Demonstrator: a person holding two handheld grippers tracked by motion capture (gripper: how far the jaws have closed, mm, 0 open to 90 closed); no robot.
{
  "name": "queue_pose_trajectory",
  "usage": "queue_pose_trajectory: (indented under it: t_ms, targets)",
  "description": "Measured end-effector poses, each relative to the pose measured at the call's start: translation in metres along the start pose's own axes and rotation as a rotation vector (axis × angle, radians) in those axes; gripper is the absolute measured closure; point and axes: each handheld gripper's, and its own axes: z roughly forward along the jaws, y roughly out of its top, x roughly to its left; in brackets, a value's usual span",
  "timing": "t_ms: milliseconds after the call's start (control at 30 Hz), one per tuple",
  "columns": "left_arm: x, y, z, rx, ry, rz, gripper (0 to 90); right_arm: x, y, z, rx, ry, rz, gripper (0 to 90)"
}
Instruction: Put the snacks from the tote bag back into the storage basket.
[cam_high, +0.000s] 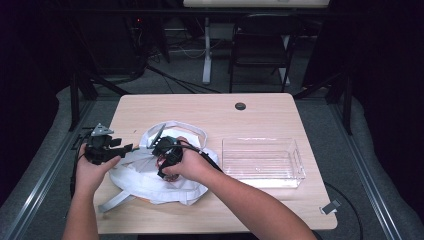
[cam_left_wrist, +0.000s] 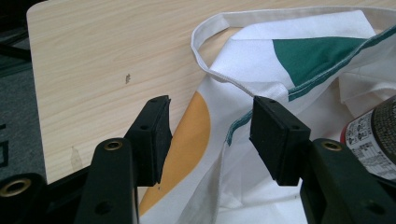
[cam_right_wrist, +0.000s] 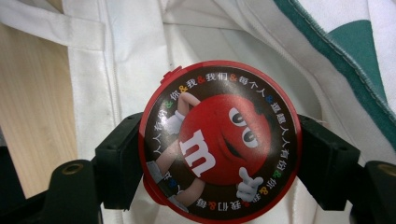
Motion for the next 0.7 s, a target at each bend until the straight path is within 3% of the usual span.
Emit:
queue_pose_trajectory:
  t_ms: [333, 700]
  targets:
    - [0.002, 0.0, -0.002, -0.008, -0.003, -0.003, 47.9, 0.002, 0.002, -0.014, -0.001, 0.01, 0.003, 25.3]
    - [0.003, -0.001, -0.005, -0.023, -0.003, -0.013, 47.9, 0.008, 0.008, -0.037, -0.003, 0.01, -0.034, 25.3]
